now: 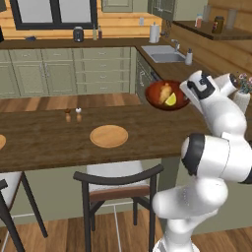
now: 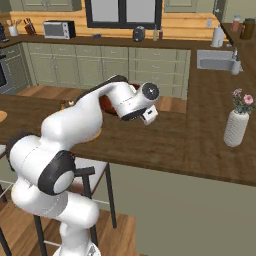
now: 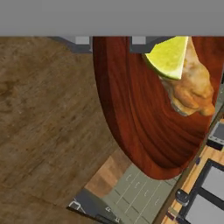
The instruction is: Pick the chicken drumstick and lemon wedge from their plates and place them in the bowl. Then put the bowl in the fridge.
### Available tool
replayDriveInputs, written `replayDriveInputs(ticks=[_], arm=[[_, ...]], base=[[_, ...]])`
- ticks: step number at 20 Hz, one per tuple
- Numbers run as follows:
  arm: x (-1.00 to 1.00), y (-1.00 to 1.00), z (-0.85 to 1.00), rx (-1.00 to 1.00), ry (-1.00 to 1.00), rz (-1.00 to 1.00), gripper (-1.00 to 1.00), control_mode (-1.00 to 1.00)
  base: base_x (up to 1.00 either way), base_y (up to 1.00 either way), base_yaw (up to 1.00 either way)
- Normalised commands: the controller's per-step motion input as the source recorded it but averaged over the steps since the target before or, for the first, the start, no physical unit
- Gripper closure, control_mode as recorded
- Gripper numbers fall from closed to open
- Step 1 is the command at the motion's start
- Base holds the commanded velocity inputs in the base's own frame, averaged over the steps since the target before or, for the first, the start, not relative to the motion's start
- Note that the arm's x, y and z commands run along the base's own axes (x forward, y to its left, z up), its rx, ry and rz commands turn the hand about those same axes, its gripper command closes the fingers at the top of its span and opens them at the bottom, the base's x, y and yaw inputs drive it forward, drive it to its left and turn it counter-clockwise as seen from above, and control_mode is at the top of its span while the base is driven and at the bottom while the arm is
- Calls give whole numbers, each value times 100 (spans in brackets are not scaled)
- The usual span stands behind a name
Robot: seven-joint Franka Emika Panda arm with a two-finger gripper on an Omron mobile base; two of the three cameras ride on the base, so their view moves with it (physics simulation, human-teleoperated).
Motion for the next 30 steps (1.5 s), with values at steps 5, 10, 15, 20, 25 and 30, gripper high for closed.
replayDriveInputs(ticks=[5, 10, 15, 20, 25, 30], arm=[[-100, 51, 35, 1, 0, 0, 100, -100], [-78, 12, 0, 6, -7, -6, 100, -100], [-14, 0, -1, 7, -2, -6, 100, -100], [-47, 48, -2, 0, 4, 13, 100, 100], [0, 0, 0, 0, 0, 0, 100, 100], [0, 0, 0, 0, 0, 0, 100, 100]], base=[[0, 0, 0], [0, 0, 0], [0, 0, 0], [-33, 40, 16], [-41, 100, 50], [-9, 100, 39]])
